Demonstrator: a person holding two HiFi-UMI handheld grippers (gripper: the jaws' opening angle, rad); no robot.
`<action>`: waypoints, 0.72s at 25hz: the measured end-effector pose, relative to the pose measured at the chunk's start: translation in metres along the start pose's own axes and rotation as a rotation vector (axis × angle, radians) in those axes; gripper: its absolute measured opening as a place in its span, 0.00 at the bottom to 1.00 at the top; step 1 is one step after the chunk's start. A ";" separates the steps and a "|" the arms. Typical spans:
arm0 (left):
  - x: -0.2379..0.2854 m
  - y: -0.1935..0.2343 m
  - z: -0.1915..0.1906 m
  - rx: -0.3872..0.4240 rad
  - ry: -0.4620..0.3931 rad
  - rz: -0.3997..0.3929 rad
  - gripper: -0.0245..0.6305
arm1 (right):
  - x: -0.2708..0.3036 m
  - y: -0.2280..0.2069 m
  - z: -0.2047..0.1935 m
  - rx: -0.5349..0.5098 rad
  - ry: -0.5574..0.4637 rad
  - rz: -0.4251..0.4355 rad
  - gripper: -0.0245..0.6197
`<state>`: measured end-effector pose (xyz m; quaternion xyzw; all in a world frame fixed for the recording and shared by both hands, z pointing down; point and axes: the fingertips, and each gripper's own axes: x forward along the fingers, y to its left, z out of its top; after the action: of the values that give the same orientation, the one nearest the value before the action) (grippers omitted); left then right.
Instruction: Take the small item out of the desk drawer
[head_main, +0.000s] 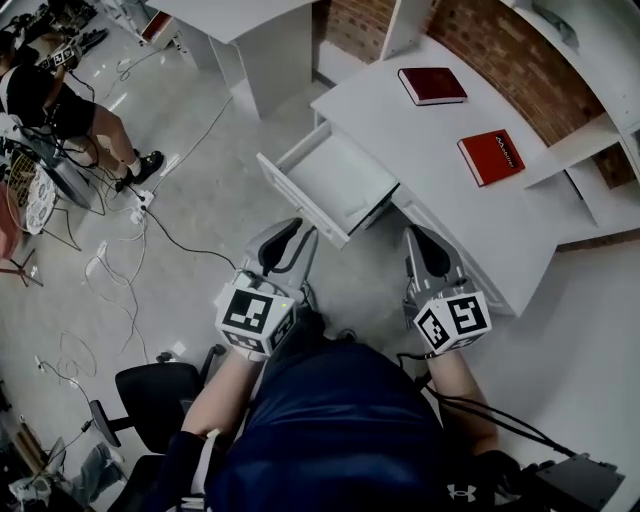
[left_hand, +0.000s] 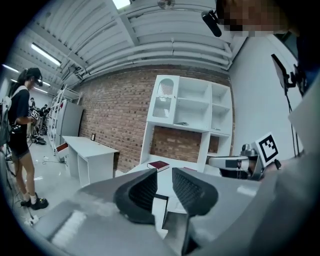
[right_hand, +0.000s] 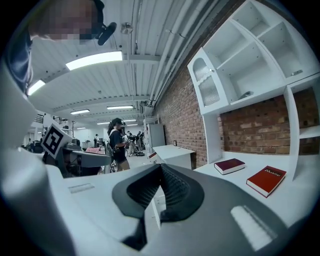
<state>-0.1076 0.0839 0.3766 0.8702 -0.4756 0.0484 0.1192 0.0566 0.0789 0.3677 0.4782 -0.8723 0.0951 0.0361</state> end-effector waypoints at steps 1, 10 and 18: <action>0.005 0.008 0.002 -0.002 -0.002 -0.009 0.20 | 0.010 -0.001 0.000 -0.007 0.010 -0.008 0.04; 0.032 0.074 -0.017 -0.039 0.042 -0.050 0.20 | 0.072 -0.008 -0.013 -0.026 0.112 -0.058 0.04; 0.064 0.088 -0.032 -0.038 0.111 -0.058 0.20 | 0.105 -0.029 -0.019 0.010 0.133 -0.053 0.04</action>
<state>-0.1453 -0.0058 0.4341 0.8771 -0.4438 0.0842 0.1633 0.0241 -0.0195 0.4064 0.4938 -0.8546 0.1298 0.0942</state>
